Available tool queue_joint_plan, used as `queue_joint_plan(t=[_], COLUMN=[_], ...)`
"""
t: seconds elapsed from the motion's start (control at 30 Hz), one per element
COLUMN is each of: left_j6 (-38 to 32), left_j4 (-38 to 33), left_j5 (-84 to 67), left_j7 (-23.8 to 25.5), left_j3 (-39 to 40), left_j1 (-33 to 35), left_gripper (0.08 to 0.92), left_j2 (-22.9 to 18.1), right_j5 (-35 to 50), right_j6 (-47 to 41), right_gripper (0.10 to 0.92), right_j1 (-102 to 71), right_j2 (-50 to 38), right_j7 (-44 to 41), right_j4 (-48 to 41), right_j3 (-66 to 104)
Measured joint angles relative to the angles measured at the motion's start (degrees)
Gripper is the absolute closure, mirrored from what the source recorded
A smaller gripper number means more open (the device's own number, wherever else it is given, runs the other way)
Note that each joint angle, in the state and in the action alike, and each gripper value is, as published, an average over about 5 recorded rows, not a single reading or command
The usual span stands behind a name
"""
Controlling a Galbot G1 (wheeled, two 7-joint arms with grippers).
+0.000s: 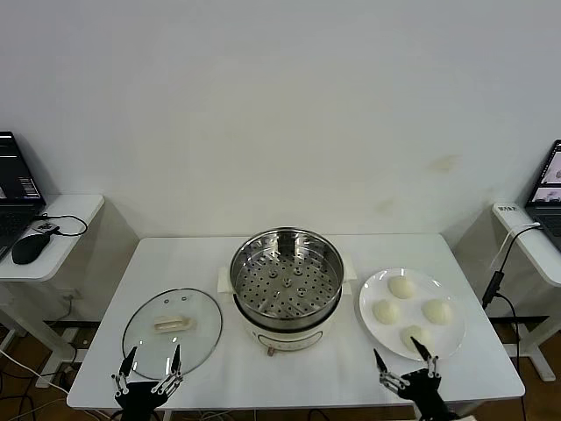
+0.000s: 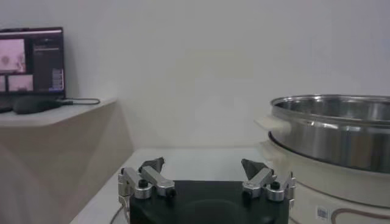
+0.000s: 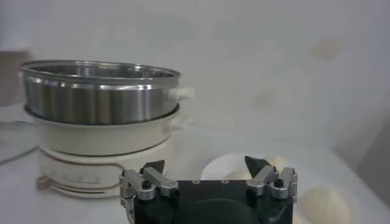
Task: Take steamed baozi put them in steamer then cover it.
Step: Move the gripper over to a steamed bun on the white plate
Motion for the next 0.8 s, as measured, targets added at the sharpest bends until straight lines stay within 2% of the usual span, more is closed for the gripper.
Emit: queue_joint_plan(t=[0.2, 0.43, 0.8], left_j6=[0.6, 0.82, 1.03], left_j4=[-0.44, -0.16, 0.48], left_j5=[0.84, 2.0, 3.17], left_j7=[0.98, 1.89, 2.13], left_j3=[0.0, 0.27, 0.52], left_j1=[-0.55, -1.6, -2.94], left_gripper=[0.177, 0.177, 0.177], left_j2=[0.38, 0.41, 0.45], right_j5=[-7.37, -15.08, -17.74], right_j6=[-1.3, -3.55, -4.58], right_gripper=[0.203, 0.203, 0.203], right_j1=[5.2, 14.66, 36.32], right_j2=[-5.4, -15.32, -31.22], right_j7=[-1.63, -8.73, -24.57], right_j4=[-3.0, -8.91, -21.12], right_j3=[2.7, 2.41, -12.53])
